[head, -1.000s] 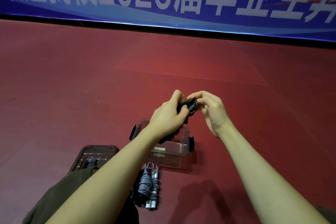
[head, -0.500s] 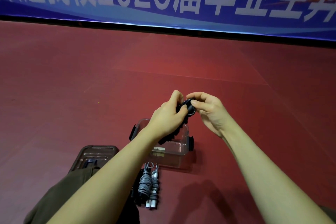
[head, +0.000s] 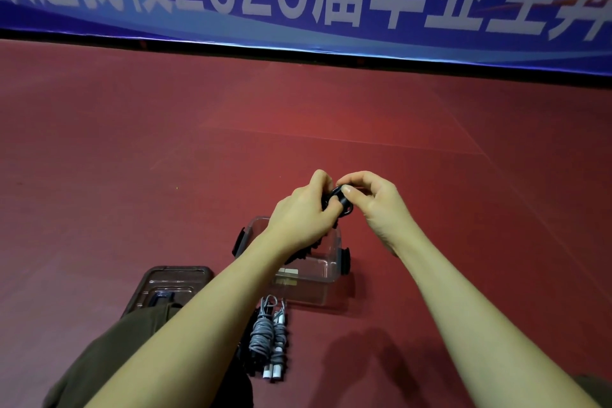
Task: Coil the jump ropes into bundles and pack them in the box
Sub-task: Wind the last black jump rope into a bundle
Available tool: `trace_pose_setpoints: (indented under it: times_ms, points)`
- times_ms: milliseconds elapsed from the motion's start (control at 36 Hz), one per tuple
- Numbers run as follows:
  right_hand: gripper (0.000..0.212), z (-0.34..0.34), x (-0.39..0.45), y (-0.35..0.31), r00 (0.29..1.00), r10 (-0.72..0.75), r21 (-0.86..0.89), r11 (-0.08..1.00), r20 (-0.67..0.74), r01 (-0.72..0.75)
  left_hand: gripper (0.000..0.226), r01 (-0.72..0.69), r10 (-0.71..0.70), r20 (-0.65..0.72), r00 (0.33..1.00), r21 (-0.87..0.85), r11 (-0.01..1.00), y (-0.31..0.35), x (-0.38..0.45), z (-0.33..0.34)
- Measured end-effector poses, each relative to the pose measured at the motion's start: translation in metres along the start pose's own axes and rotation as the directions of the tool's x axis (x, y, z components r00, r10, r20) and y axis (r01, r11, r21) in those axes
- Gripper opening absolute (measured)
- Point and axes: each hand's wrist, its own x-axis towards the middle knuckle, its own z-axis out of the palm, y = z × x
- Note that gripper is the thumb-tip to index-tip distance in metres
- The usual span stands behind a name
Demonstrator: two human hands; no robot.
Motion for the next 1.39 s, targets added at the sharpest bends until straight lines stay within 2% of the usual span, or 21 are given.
trace_pose_setpoints:
  times_ms: [111,306,444,583,667,750,861,944,1056,1167,1389]
  points:
    - [0.016,-0.001,0.002,0.001,1.000,0.029,0.080,0.996,0.005,-0.029,0.009,-0.020,0.020,-0.007,1.000,0.000,1.000,-0.002,0.002,-0.001]
    - [0.025,-0.006,0.002,-0.003,0.992,0.012,0.135,0.990,0.127,-0.029,0.008,-0.047,0.047,-0.008,0.999,0.011,0.999,-0.004,0.002,-0.004]
    - [0.031,-0.001,0.000,-0.004,0.998,-0.017,-0.016,1.000,0.067,0.018,0.006,-0.038,0.038,-0.016,0.999,0.005,0.999,-0.004,0.004,-0.002]
    - [0.022,0.001,0.001,-0.006,0.999,-0.036,-0.060,0.998,-0.004,0.036,0.006,-0.034,0.034,-0.007,0.999,-0.041,0.999,-0.004,0.004,-0.003]
    - [0.025,0.001,0.004,-0.005,0.999,-0.036,-0.155,0.987,-0.026,0.032,0.007,-0.063,0.064,-0.013,0.998,0.051,0.997,-0.004,0.004,-0.002]
    - [0.025,-0.003,0.007,-0.007,1.000,0.005,-0.277,0.961,0.029,0.003,0.013,-0.091,0.101,-0.053,0.993,0.164,0.982,-0.006,0.003,0.002]
    - [0.020,-0.004,0.008,-0.012,0.999,-0.001,-0.377,0.926,0.045,0.018,0.018,-0.093,0.113,-0.088,0.990,0.212,0.973,-0.007,0.005,0.003]
    - [0.018,0.000,0.005,-0.010,0.999,-0.020,-0.398,0.917,0.025,0.028,0.020,-0.096,0.112,-0.063,0.992,0.220,0.971,-0.007,0.006,-0.002]
    - [0.018,0.007,0.000,-0.009,0.999,-0.032,-0.322,0.946,0.015,0.035,0.024,-0.048,0.050,-0.016,0.999,0.100,0.994,-0.006,0.006,-0.009]
    - [0.013,0.010,0.001,-0.007,1.000,-0.002,-0.349,0.937,0.030,0.012,0.023,-0.024,0.024,0.027,0.999,0.016,1.000,-0.007,0.004,-0.012]
    - [0.013,0.011,0.003,-0.011,0.999,0.015,-0.428,0.904,0.045,0.005,0.023,-0.015,0.009,0.056,0.998,0.111,0.994,-0.005,0.001,-0.012]
